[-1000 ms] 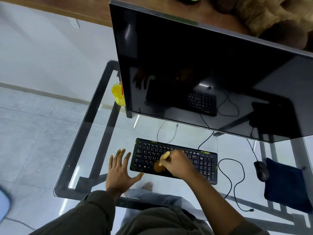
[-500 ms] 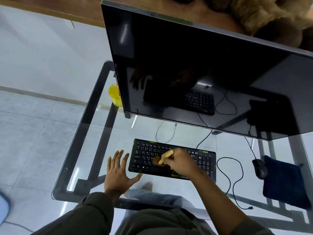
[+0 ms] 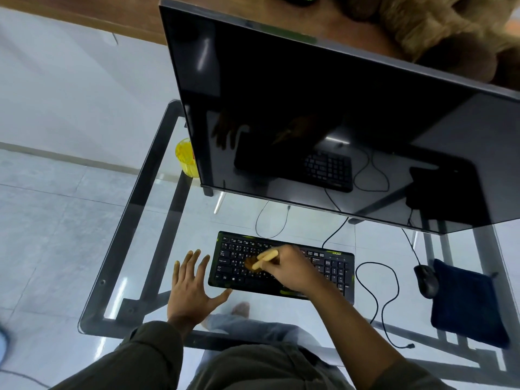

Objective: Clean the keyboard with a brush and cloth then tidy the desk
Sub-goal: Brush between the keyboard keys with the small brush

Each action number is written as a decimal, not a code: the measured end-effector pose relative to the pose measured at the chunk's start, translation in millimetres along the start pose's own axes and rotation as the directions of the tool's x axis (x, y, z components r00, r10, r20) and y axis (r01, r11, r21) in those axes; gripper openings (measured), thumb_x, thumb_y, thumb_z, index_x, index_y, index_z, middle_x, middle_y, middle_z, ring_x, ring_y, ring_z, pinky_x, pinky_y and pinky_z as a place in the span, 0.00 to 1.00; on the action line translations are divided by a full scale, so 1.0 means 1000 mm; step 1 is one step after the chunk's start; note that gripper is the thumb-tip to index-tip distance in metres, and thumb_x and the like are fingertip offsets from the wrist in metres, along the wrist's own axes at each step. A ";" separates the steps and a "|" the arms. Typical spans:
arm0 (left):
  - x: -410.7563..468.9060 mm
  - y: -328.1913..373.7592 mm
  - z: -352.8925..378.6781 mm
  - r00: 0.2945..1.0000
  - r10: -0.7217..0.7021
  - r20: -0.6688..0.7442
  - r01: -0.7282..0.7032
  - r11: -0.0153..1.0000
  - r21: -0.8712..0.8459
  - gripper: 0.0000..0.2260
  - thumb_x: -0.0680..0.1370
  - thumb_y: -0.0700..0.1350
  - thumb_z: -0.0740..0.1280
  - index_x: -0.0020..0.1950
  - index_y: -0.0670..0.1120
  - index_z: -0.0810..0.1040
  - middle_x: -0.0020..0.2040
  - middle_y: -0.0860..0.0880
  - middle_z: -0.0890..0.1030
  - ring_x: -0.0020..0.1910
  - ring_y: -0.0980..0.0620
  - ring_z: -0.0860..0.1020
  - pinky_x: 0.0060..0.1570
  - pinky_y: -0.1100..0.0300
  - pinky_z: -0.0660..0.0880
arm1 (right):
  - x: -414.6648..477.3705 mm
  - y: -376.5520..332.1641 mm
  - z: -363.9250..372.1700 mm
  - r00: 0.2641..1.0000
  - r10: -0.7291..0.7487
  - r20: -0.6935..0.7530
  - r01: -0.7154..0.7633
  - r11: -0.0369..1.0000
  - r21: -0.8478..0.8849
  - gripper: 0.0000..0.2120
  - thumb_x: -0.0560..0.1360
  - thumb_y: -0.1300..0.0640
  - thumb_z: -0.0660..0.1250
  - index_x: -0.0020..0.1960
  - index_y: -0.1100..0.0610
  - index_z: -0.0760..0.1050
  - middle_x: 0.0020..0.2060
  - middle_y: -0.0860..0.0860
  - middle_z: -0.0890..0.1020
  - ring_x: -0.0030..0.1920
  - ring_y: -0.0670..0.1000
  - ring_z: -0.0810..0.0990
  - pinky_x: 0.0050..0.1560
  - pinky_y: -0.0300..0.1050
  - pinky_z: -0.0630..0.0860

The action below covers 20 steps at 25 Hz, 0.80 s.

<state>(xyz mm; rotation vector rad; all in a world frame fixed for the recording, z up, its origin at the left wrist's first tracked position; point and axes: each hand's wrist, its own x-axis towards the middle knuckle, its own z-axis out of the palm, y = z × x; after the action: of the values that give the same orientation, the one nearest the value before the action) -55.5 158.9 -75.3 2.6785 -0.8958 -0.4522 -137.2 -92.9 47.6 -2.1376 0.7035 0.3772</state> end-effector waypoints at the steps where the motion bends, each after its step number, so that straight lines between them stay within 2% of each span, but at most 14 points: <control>1: 0.000 0.000 0.001 1.000 -0.003 0.005 0.003 1.000 0.002 0.45 0.69 0.77 0.60 0.76 0.48 0.66 0.79 0.44 0.61 0.80 0.45 0.54 0.78 0.39 0.51 | -0.001 -0.001 0.001 0.999 0.002 -0.038 -0.002 1.000 0.001 0.09 0.77 0.49 0.70 0.55 0.48 0.84 0.46 0.46 0.87 0.35 0.44 0.80 0.39 0.42 0.78; 2: 0.000 0.000 0.001 1.000 -0.008 0.010 0.008 1.000 0.006 0.45 0.69 0.77 0.59 0.76 0.48 0.65 0.80 0.45 0.60 0.80 0.45 0.53 0.78 0.40 0.51 | 0.000 -0.003 0.001 0.997 0.003 -0.077 -0.004 1.000 -0.008 0.10 0.77 0.47 0.70 0.56 0.48 0.84 0.46 0.45 0.87 0.34 0.43 0.80 0.39 0.40 0.77; 5: 0.000 0.001 0.001 1.000 -0.012 0.017 0.012 1.000 0.013 0.46 0.69 0.78 0.59 0.77 0.49 0.65 0.80 0.45 0.60 0.81 0.46 0.52 0.78 0.41 0.49 | 0.000 -0.012 0.011 0.997 -0.059 0.056 0.062 0.996 -0.063 0.11 0.77 0.46 0.69 0.57 0.47 0.83 0.50 0.44 0.86 0.38 0.41 0.80 0.44 0.41 0.78; 8: -0.001 0.001 0.000 1.000 -0.019 0.021 0.019 1.000 0.007 0.46 0.69 0.78 0.58 0.77 0.49 0.65 0.80 0.46 0.59 0.81 0.46 0.51 0.79 0.42 0.47 | 0.003 -0.020 0.012 0.994 -0.064 -0.087 0.064 0.998 -0.002 0.12 0.78 0.48 0.69 0.59 0.47 0.82 0.52 0.43 0.86 0.42 0.42 0.82 0.49 0.39 0.79; 9: -0.001 0.001 -0.001 0.999 -0.020 0.026 0.020 1.000 0.011 0.46 0.69 0.78 0.58 0.77 0.50 0.64 0.80 0.46 0.59 0.81 0.47 0.50 0.79 0.42 0.47 | 0.006 -0.021 0.012 0.996 -0.080 -0.048 0.080 0.997 0.002 0.12 0.78 0.48 0.69 0.60 0.47 0.82 0.53 0.43 0.85 0.43 0.42 0.83 0.49 0.39 0.79; 11: -0.002 0.001 -0.001 0.999 -0.017 0.028 0.016 1.000 0.011 0.46 0.69 0.78 0.58 0.77 0.50 0.63 0.80 0.46 0.58 0.81 0.47 0.50 0.79 0.42 0.47 | 0.007 -0.026 0.012 0.993 -0.099 0.069 0.100 0.995 -0.015 0.12 0.78 0.48 0.69 0.60 0.47 0.82 0.53 0.44 0.85 0.40 0.41 0.81 0.43 0.38 0.77; 13: -0.001 0.001 0.000 0.999 -0.023 0.024 0.023 1.000 0.006 0.45 0.69 0.78 0.58 0.77 0.50 0.63 0.80 0.46 0.58 0.81 0.47 0.50 0.79 0.42 0.47 | 0.009 -0.028 0.013 0.995 -0.096 -0.038 0.096 0.995 -0.009 0.12 0.78 0.48 0.69 0.61 0.47 0.82 0.53 0.44 0.85 0.41 0.42 0.82 0.45 0.41 0.80; 14: 0.000 0.002 0.000 0.999 -0.024 0.025 0.024 1.000 0.004 0.45 0.69 0.78 0.59 0.77 0.50 0.64 0.80 0.46 0.59 0.81 0.47 0.51 0.79 0.42 0.47 | 0.011 -0.028 0.013 0.994 -0.095 -0.045 0.095 0.995 -0.002 0.13 0.78 0.48 0.69 0.61 0.47 0.81 0.53 0.43 0.85 0.44 0.43 0.83 0.48 0.42 0.81; 16: 0.000 0.003 -0.001 1.000 -0.013 0.021 0.013 1.000 0.001 0.45 0.69 0.78 0.59 0.77 0.50 0.64 0.80 0.46 0.60 0.81 0.46 0.52 0.78 0.41 0.50 | 0.012 -0.033 0.017 0.989 -0.121 0.088 0.123 0.992 -0.018 0.13 0.77 0.48 0.69 0.60 0.46 0.81 0.53 0.44 0.85 0.44 0.44 0.83 0.48 0.44 0.80; 17: 0.000 0.003 -0.001 1.000 -0.012 0.018 0.011 1.000 0.006 0.45 0.69 0.78 0.59 0.77 0.50 0.64 0.80 0.45 0.60 0.81 0.46 0.52 0.78 0.40 0.50 | 0.012 -0.034 0.020 0.988 -0.128 0.089 0.130 0.991 -0.017 0.12 0.77 0.48 0.69 0.60 0.46 0.81 0.53 0.44 0.85 0.45 0.44 0.83 0.49 0.44 0.80; 19: -0.001 0.002 -0.001 0.999 -0.021 0.024 0.021 1.000 0.014 0.45 0.69 0.78 0.58 0.77 0.50 0.64 0.80 0.45 0.60 0.81 0.46 0.52 0.78 0.40 0.49 | 0.013 -0.036 0.021 0.992 -0.119 -0.037 0.119 0.993 0.013 0.12 0.78 0.50 0.69 0.61 0.47 0.82 0.55 0.43 0.85 0.51 0.43 0.83 0.55 0.39 0.79; 20: -0.001 0.003 -0.001 0.999 -0.024 0.024 0.024 1.000 0.016 0.45 0.69 0.78 0.58 0.77 0.50 0.64 0.80 0.46 0.59 0.81 0.46 0.52 0.78 0.41 0.48 | 0.015 -0.037 0.020 0.992 -0.123 -0.031 0.123 0.992 0.017 0.12 0.78 0.50 0.69 0.61 0.47 0.82 0.56 0.43 0.85 0.53 0.42 0.82 0.55 0.36 0.77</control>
<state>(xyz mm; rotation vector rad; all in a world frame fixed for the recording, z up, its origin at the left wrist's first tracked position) -57.1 157.8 -73.0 2.7067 -0.8781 -0.4853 -103.3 -63.6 51.1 -2.1598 0.5859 0.2721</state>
